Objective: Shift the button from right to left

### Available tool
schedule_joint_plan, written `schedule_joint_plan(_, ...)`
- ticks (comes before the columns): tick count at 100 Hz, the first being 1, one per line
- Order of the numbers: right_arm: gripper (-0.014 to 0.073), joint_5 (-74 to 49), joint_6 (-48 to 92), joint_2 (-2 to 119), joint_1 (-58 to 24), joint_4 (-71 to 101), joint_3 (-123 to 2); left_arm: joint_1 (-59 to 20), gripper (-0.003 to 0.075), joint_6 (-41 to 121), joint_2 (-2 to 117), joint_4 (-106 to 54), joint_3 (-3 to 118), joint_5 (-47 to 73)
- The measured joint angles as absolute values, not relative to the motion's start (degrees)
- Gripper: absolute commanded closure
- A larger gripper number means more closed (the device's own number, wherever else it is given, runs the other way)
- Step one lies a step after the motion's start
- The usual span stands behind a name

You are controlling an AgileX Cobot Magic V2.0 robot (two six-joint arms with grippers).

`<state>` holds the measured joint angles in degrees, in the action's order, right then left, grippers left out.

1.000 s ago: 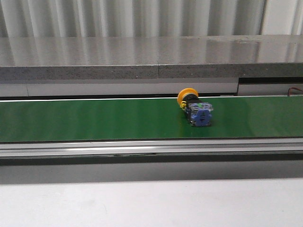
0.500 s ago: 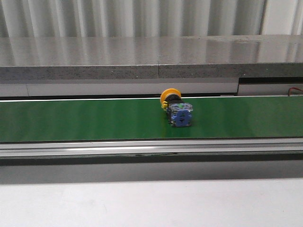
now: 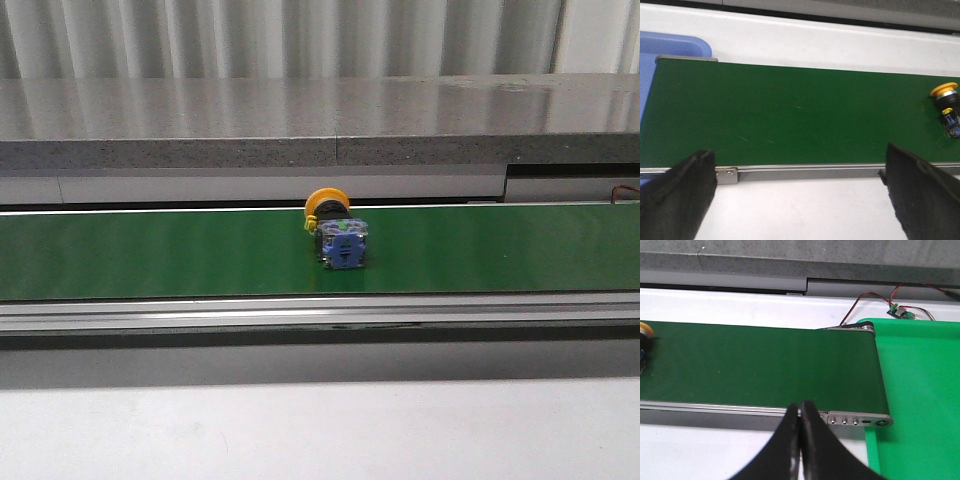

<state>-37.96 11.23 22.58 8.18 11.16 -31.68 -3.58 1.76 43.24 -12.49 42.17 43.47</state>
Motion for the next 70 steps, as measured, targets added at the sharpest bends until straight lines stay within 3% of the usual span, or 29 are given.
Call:
schedule_joint_plan(28, 0.0660, -38.1, 11.2, 22.6, 8.2, 11.2, -31.7, -4.9, 0.0090, 1.8, 55.4, -16.6, 48.1, 39.3)
schedule_joint_plan(42, 0.0660, -38.1, 11.2, 22.6, 8.2, 11.2, -31.7, -9.4, 0.0136, 1.8, 61.8, -17.3, 51.2, 36.8)
schedule_joint_plan(70, 0.0660, -38.1, 11.2, 22.6, 8.2, 11.2, -31.7, -20.2, 0.0136, 0.0, 73.7, -18.1, 56.4, 32.8)
